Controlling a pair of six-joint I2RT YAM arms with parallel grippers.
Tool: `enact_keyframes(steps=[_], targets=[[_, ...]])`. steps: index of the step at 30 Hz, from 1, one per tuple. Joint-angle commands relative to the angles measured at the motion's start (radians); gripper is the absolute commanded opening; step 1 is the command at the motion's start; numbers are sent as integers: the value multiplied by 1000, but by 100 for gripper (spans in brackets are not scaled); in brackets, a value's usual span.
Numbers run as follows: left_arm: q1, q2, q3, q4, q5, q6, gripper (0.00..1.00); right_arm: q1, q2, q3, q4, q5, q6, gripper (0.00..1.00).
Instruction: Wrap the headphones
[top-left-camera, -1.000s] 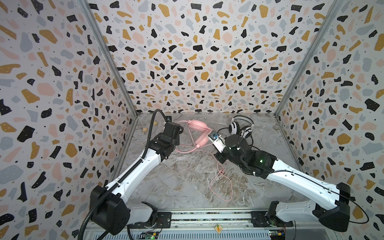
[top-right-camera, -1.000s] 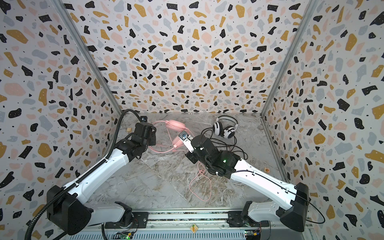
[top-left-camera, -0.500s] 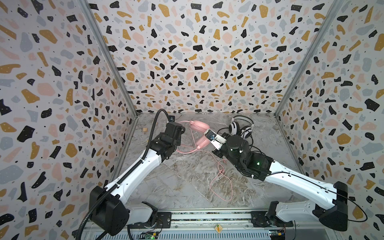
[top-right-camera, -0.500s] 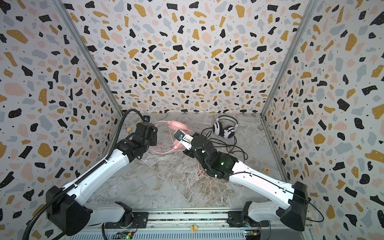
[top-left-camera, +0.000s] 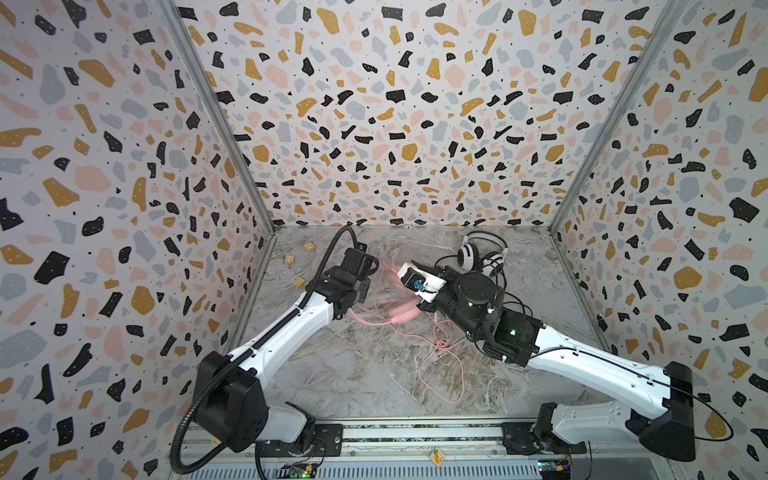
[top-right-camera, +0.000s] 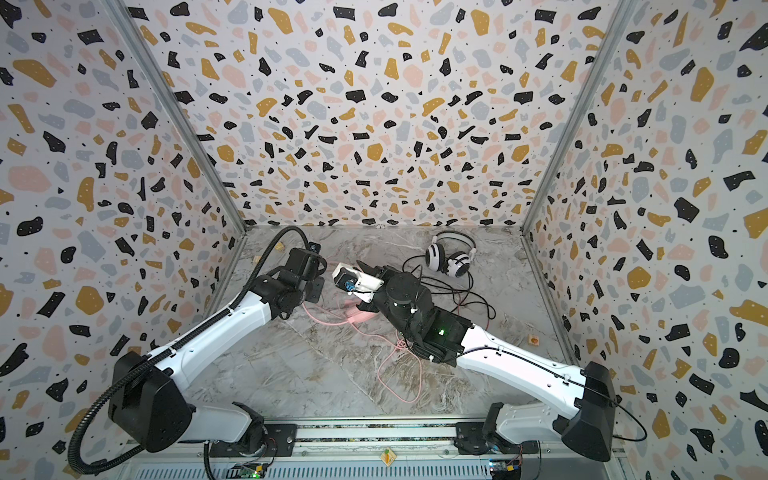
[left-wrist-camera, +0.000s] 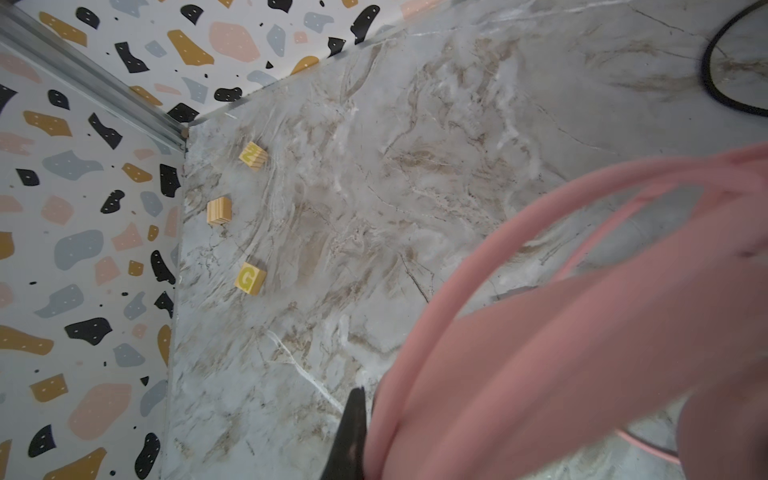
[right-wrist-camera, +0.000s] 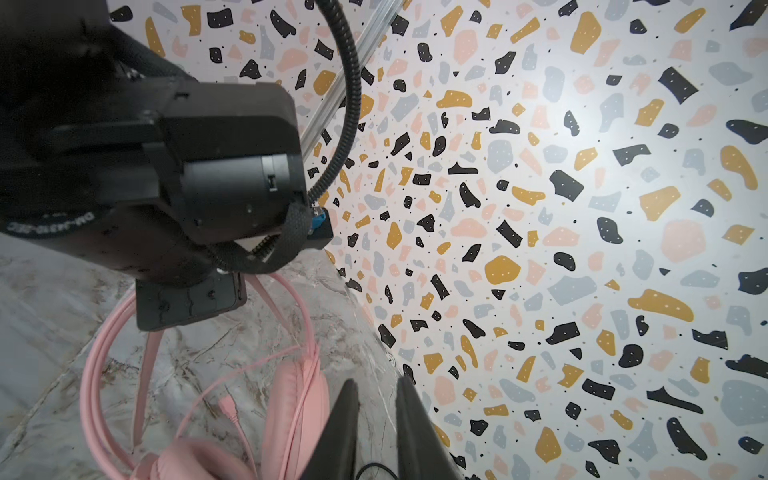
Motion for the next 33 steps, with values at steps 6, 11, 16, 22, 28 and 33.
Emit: enact_keyframes(steps=[6,11,16,22,28,33], targets=[[-9,-52,45,26,-65,-15,0,-92,12,-42,-85,56,249,18],[-6,-122,69,59,-90,-20,0,-307,-144,-262,-149,-243,575,31],[-1,-156,130,64,-87,-30,0,-461,-175,-407,-231,-476,794,50],[16,-121,259,13,-93,-23,0,-447,-127,-481,-356,-564,904,55],[34,-99,354,-27,-71,-21,0,-420,-106,-544,-300,-625,923,58],[42,-94,427,-62,-55,-21,0,-338,-1,-526,-220,-630,850,61]])
